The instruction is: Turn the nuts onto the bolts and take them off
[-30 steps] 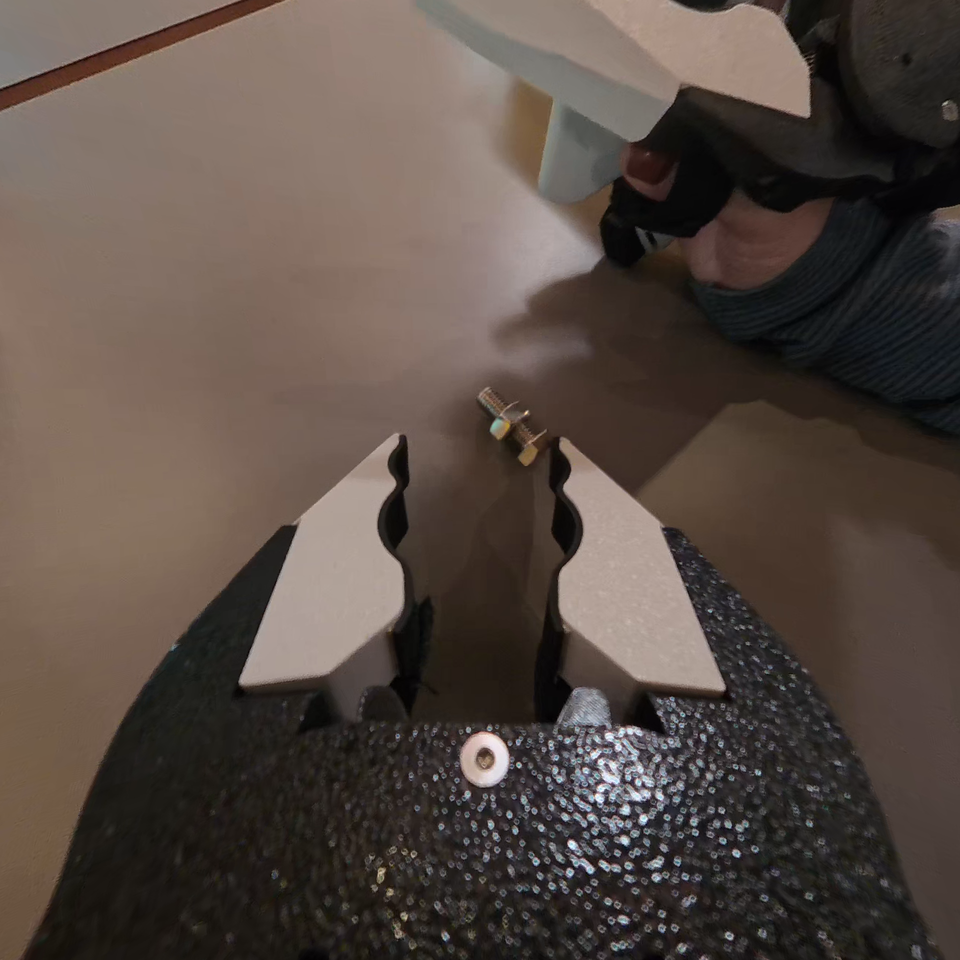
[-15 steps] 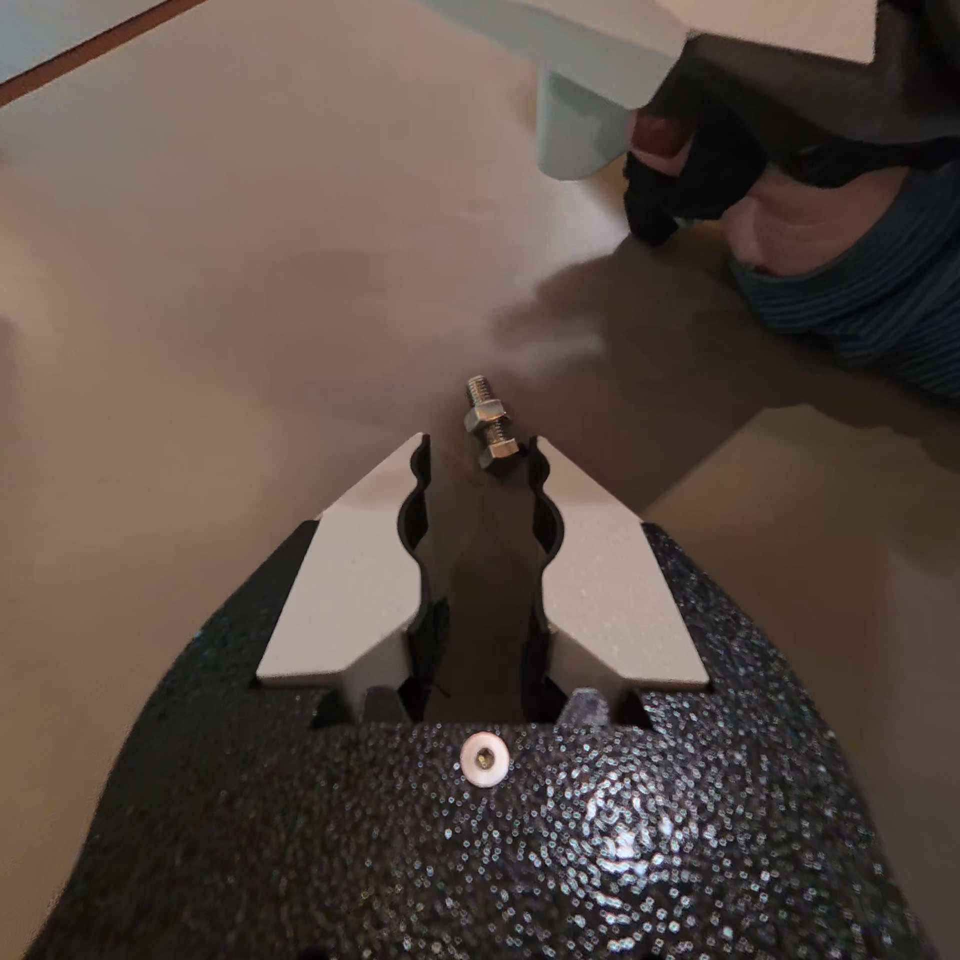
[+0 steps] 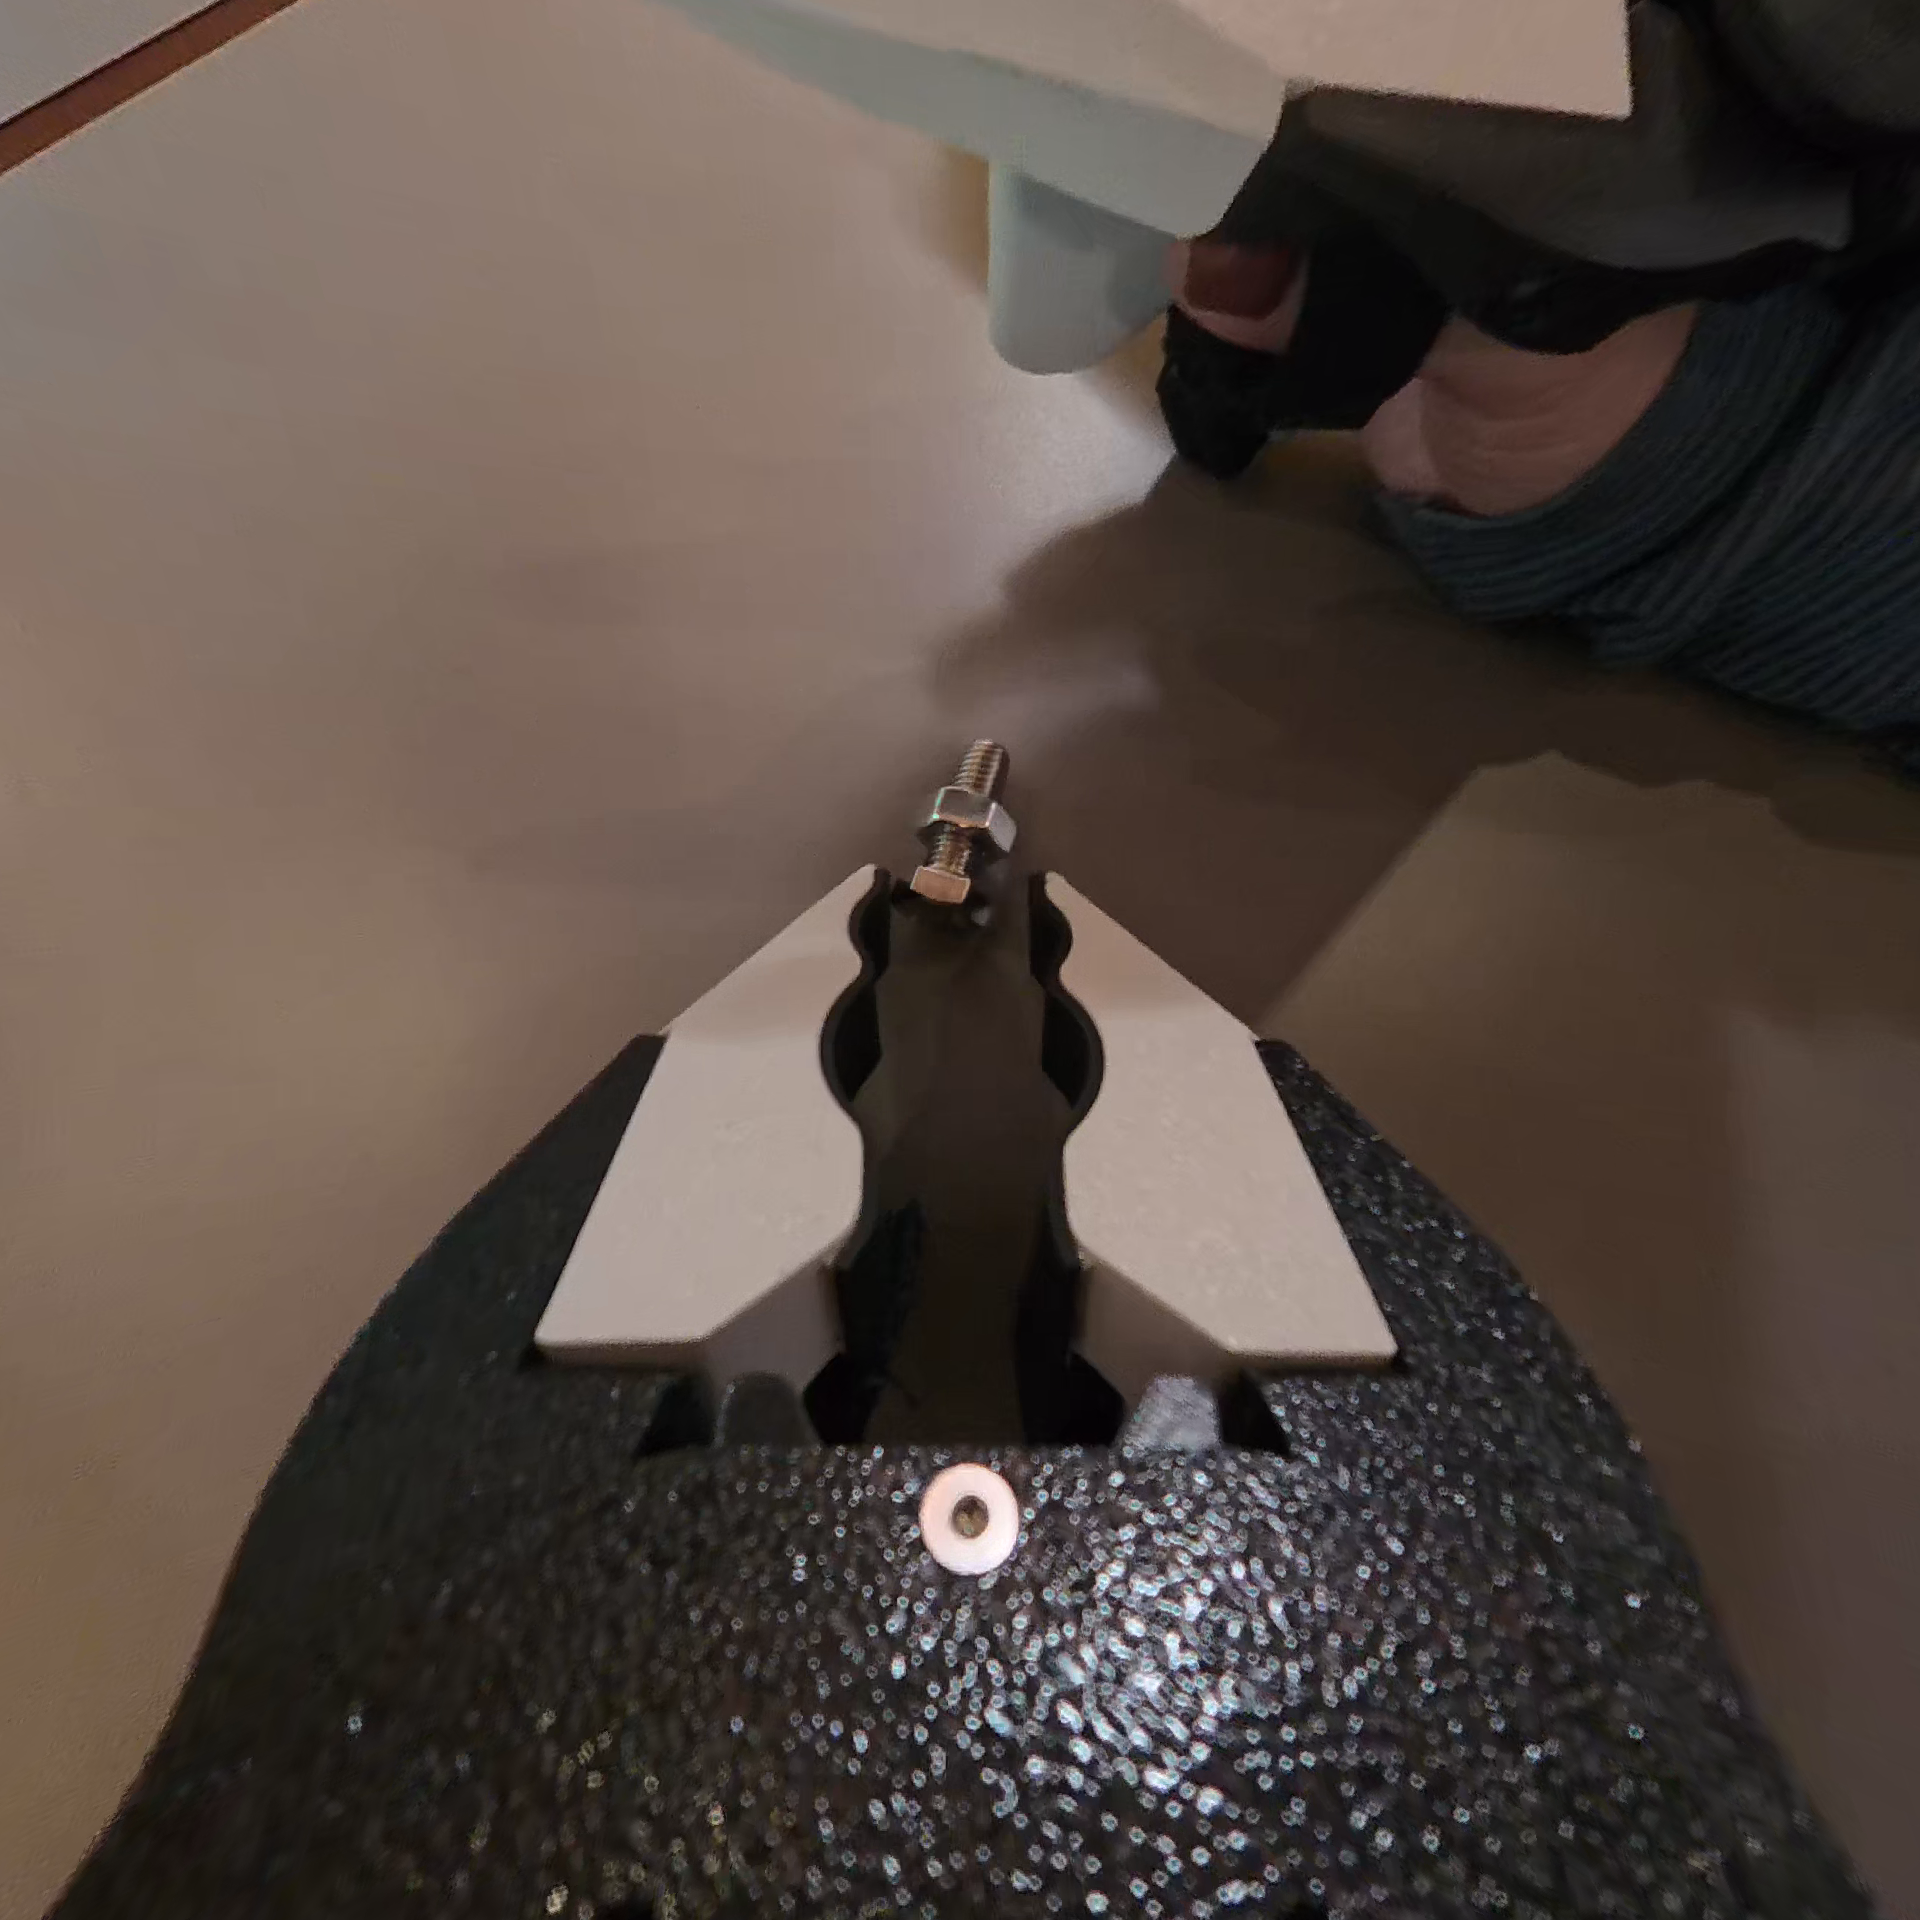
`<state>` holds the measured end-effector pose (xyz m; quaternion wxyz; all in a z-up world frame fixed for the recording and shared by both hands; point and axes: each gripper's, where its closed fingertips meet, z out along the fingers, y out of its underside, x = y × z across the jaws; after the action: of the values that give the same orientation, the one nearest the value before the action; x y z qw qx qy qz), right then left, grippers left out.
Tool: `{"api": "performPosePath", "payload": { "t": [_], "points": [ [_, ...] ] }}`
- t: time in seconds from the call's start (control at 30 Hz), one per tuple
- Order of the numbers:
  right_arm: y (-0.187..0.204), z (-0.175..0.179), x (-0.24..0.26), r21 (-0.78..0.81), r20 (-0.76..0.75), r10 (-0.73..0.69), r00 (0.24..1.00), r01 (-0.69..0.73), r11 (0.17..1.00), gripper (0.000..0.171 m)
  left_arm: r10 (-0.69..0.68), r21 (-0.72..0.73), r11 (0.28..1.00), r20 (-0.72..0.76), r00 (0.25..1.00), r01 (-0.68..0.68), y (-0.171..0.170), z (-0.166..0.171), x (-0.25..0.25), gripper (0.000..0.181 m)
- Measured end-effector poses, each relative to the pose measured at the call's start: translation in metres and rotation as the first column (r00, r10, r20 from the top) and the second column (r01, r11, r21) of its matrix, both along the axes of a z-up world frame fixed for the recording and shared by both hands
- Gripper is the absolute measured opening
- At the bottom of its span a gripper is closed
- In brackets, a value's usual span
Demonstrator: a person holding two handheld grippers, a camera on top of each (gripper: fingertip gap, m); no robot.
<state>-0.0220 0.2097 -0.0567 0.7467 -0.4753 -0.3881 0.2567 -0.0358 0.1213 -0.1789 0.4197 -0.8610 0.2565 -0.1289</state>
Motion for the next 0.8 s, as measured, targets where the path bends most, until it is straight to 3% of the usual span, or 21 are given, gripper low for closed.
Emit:
{"api": "performPosePath", "payload": {
  "t": [0.13,0.23,0.37,0.5,0.63,0.8],
  "points": [
    [0.0,0.0,0.001,-0.002,-0.003,0.003,1.0,-0.003,1.0,0.075,-0.061,0.009,0.998,-0.009,0.998,0.061,0.001,0.001,0.005,0.017],
    [0.001,0.0,0.002,-0.008,-0.004,0.003,1.0,-0.003,1.0,0.075,-0.006,0.21,0.977,-0.187,0.982,0.046,0.02,0.012,-0.012,0.016],
    [-0.003,-0.003,-0.001,-0.012,0.037,0.043,0.998,-0.042,0.999,0.075,0.054,0.441,0.892,-0.309,0.949,0.093,0.042,0.032,-0.024,0.016],
    [-0.017,-0.006,-0.003,0.07,0.171,0.096,0.981,-0.109,0.992,0.075,0.094,0.502,0.854,-0.412,0.906,0.139,0.061,0.036,-0.041,0.016],
    [-0.028,-0.016,-0.007,0.266,0.368,-0.009,0.93,-0.096,0.959,0.075,0.016,0.551,0.827,-0.221,0.975,0.111,0.065,0.056,-0.036,0.016],
    [-0.04,-0.038,-0.018,0.293,0.489,-0.029,0.872,-0.133,0.947,0.066,-0.102,0.57,0.819,0.022,0.995,0.071,0.049,0.077,-0.03,0.015]
  ]
}}
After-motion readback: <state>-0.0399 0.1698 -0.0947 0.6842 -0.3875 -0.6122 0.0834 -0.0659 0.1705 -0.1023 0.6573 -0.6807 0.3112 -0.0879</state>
